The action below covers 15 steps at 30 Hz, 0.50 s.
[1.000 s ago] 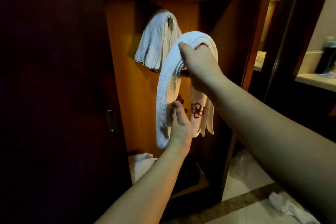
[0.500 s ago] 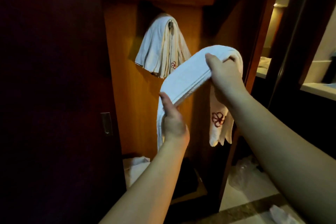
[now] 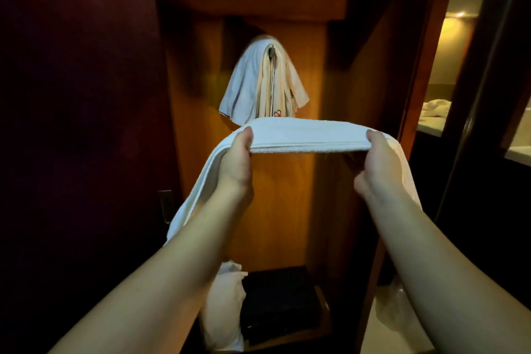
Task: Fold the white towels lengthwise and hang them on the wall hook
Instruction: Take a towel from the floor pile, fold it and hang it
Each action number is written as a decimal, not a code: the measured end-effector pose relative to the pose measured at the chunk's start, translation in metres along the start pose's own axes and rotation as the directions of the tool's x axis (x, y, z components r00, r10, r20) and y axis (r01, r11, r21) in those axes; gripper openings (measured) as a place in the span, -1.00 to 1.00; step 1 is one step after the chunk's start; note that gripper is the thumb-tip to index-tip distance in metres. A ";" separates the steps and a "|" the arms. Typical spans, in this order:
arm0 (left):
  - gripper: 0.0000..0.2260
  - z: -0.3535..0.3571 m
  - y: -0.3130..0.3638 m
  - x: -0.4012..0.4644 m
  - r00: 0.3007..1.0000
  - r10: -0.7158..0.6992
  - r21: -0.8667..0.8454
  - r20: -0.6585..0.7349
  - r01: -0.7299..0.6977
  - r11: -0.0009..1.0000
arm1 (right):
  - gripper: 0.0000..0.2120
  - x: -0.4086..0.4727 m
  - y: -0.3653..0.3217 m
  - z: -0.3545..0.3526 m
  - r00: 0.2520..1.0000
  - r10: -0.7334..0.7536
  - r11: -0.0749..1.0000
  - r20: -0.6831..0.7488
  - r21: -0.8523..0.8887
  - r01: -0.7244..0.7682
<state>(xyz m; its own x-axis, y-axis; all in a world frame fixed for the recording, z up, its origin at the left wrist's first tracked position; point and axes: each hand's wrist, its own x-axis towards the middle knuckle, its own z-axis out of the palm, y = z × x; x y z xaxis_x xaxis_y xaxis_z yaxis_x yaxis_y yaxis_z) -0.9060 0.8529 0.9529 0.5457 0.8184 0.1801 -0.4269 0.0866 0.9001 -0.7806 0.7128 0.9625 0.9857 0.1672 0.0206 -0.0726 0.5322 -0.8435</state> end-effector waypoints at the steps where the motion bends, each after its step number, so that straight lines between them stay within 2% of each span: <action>1: -0.82 0.000 0.002 0.004 0.999 0.017 0.026 0.029 -0.018 1.000 | -0.90 0.001 -0.003 0.002 1.000 -0.010 1.000 0.006 -0.010 0.010; 4: -0.61 -0.003 0.010 0.019 0.996 0.024 0.107 0.087 -0.033 0.994 | -0.81 0.014 -0.008 0.010 0.992 -0.123 0.979 0.000 -0.162 0.121; 6: -0.63 -0.004 0.017 0.037 0.994 0.056 0.146 0.089 -0.068 0.987 | -0.70 0.027 -0.011 0.017 0.976 -0.218 0.916 0.024 -0.340 0.213; 9: -0.73 -0.003 0.029 0.071 0.989 0.115 0.202 0.096 -0.133 0.970 | -0.49 0.054 -0.019 0.036 0.959 -0.266 0.793 0.098 -0.543 0.275; 12: -0.75 -0.001 0.045 0.108 0.980 0.159 0.266 0.120 -0.186 0.946 | -0.44 0.080 -0.026 0.066 0.935 -0.309 0.686 0.174 -0.641 0.346; 15: -0.71 0.004 0.056 0.152 0.971 0.181 0.318 0.154 -0.223 0.922 | -0.44 0.109 -0.026 0.098 0.918 -0.328 0.625 0.222 -0.678 0.387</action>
<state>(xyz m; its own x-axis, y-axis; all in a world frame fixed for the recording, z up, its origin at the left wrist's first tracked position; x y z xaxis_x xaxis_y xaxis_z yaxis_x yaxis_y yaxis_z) -0.8442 0.9800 1.0316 0.5639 0.7229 0.3993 -0.2858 -0.2828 0.9156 -0.6864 0.7978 1.0393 0.8952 0.1629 0.4148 0.4392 -0.1652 -0.8831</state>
